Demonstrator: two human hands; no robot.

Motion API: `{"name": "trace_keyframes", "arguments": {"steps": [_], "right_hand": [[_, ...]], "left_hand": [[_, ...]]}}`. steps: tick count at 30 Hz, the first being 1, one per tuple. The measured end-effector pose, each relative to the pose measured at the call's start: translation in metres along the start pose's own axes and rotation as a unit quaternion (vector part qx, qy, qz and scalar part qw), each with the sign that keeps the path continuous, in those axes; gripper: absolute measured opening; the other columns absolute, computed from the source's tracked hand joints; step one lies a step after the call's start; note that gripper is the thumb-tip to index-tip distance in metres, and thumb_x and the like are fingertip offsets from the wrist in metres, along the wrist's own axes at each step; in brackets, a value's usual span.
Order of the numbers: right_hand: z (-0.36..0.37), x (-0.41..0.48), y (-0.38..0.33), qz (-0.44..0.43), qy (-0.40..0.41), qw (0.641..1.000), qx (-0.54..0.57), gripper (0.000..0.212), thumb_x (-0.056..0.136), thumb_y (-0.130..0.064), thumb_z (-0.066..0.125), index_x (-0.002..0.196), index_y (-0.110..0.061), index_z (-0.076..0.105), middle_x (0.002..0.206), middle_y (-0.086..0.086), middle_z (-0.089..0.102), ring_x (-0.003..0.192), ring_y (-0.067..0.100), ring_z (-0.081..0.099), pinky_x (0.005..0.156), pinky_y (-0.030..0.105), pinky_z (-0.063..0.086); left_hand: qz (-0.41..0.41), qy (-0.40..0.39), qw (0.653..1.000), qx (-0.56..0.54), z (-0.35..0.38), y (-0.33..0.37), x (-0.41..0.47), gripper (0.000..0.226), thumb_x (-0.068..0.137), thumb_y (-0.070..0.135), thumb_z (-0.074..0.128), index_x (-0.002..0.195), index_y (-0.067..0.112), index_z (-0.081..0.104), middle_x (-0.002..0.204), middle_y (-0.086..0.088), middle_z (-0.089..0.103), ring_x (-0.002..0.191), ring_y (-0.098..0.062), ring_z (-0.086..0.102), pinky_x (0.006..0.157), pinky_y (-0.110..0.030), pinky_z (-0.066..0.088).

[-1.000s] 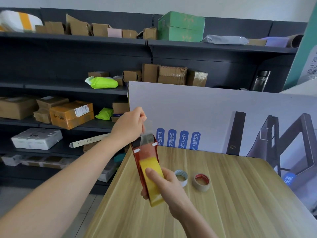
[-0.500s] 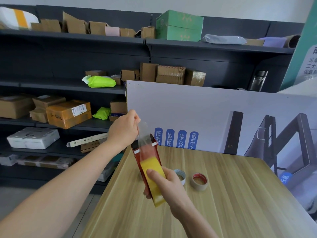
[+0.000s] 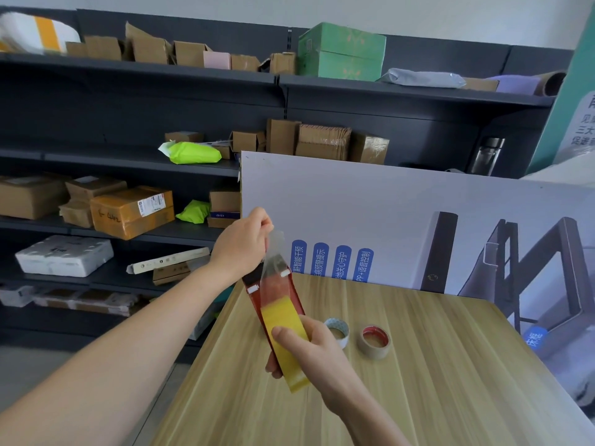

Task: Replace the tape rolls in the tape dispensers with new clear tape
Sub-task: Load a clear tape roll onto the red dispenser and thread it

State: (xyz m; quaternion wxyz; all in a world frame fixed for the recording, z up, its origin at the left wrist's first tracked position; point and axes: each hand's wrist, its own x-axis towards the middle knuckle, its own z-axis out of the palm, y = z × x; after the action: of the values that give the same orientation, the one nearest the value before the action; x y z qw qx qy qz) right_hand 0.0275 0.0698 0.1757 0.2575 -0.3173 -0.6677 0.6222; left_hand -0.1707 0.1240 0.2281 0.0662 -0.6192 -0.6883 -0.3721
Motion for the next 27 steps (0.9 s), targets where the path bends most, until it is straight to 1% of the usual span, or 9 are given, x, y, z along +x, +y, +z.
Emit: {"name": "trace_keyframes", "arguments": {"steps": [4, 9, 13, 17, 19, 21, 23, 25, 27], "right_hand": [[0.001, -0.001, 0.001, -0.008, 0.018, 1.000, 0.000, 0.019, 0.093, -0.024, 0.058, 0.099, -0.007, 0.059, 0.073, 0.010, 0.070, 0.062, 0.016, 0.064, 0.063, 0.024, 0.054], [0.003, -0.001, 0.002, -0.016, 0.042, 0.999, 0.030, 0.038, 0.078, -0.033, 0.058, 0.099, -0.002, 0.059, 0.067, 0.010, 0.069, 0.058, 0.017, 0.063, 0.060, 0.024, 0.052], [0.004, -0.001, 0.005, -0.034, 0.069, 0.996, 0.047, 0.042, 0.077, -0.033, 0.058, 0.100, 0.002, 0.060, 0.065, 0.011, 0.067, 0.058, 0.019, 0.063, 0.059, 0.025, 0.052], [0.005, 0.002, 0.006, -0.021, 0.067, 0.996, 0.059, 0.046, 0.076, -0.034, 0.058, 0.102, 0.004, 0.060, 0.064, 0.010, 0.067, 0.059, 0.021, 0.062, 0.062, 0.031, 0.053], [0.007, 0.002, 0.008, -0.013, 0.065, 0.996, 0.065, 0.047, 0.076, -0.033, 0.059, 0.102, 0.007, 0.059, 0.064, 0.012, 0.067, 0.059, 0.023, 0.061, 0.064, 0.035, 0.052], [0.009, 0.002, 0.010, -0.007, 0.066, 0.995, 0.069, 0.048, 0.075, -0.032, 0.059, 0.101, 0.009, 0.058, 0.064, 0.012, 0.067, 0.058, 0.023, 0.060, 0.064, 0.035, 0.052], [0.011, 0.002, 0.011, 0.001, 0.067, 0.995, 0.068, 0.049, 0.075, -0.032, 0.059, 0.102, 0.010, 0.058, 0.063, 0.012, 0.067, 0.057, 0.023, 0.060, 0.062, 0.033, 0.051], [0.013, 0.002, 0.011, 0.006, 0.066, 0.996, 0.067, 0.050, 0.075, -0.032, 0.058, 0.102, 0.010, 0.058, 0.063, 0.012, 0.067, 0.056, 0.023, 0.059, 0.061, 0.033, 0.051], [0.014, 0.002, 0.010, 0.008, 0.065, 0.996, 0.064, 0.049, 0.075, -0.031, 0.058, 0.101, 0.011, 0.057, 0.063, 0.013, 0.066, 0.055, 0.024, 0.059, 0.061, 0.034, 0.050]], "left_hand": [[0.038, 0.044, 0.998, -0.036, 0.000, 0.004, 0.000, 0.016, 0.101, 0.018, 0.036, 0.086, 0.017, 0.042, 0.065, -0.001, 0.060, 0.058, -0.018, 0.056, 0.057, -0.043, 0.049], [0.057, 0.077, 0.994, -0.057, 0.001, 0.006, -0.001, 0.016, 0.101, 0.018, 0.036, 0.087, 0.016, 0.044, 0.059, 0.006, 0.054, 0.055, -0.017, 0.054, 0.056, -0.042, 0.048], [-0.015, 0.048, 0.996, -0.077, 0.001, -0.003, -0.003, 0.018, 0.101, 0.018, 0.036, 0.085, 0.015, 0.045, 0.066, 0.000, 0.060, 0.059, -0.016, 0.055, 0.061, -0.041, 0.048], [-0.125, -0.028, 0.987, -0.096, -0.003, -0.008, -0.001, 0.020, 0.099, 0.018, 0.040, 0.085, 0.011, 0.051, 0.074, -0.007, 0.066, 0.057, -0.014, 0.053, 0.061, -0.035, 0.046], [-0.183, -0.067, 0.964, -0.179, -0.010, -0.008, 0.002, 0.020, 0.098, 0.014, 0.043, 0.083, 0.009, 0.055, 0.067, -0.006, 0.064, 0.052, -0.017, 0.050, 0.055, -0.032, 0.047], [-0.247, -0.097, 0.915, -0.303, -0.019, -0.009, 0.004, 0.021, 0.097, 0.011, 0.046, 0.078, 0.010, 0.057, 0.062, -0.004, 0.059, 0.048, -0.017, 0.046, 0.052, -0.029, 0.046], [-0.293, -0.131, 0.860, -0.397, -0.027, -0.013, 0.001, 0.023, 0.098, 0.012, 0.045, 0.080, 0.011, 0.060, 0.062, -0.003, 0.056, 0.048, -0.015, 0.043, 0.053, -0.027, 0.043], [-0.327, -0.163, 0.818, -0.444, -0.032, -0.019, -0.004, 0.028, 0.101, 0.018, 0.040, 0.089, 0.011, 0.064, 0.063, -0.002, 0.055, 0.050, -0.014, 0.043, 0.052, -0.026, 0.040], [-0.357, -0.179, 0.790, -0.465, -0.036, -0.024, -0.008, 0.037, 0.101, 0.033, 0.036, 0.090, 0.011, 0.064, 0.066, -0.001, 0.054, 0.053, -0.014, 0.044, 0.052, -0.026, 0.039]]}}
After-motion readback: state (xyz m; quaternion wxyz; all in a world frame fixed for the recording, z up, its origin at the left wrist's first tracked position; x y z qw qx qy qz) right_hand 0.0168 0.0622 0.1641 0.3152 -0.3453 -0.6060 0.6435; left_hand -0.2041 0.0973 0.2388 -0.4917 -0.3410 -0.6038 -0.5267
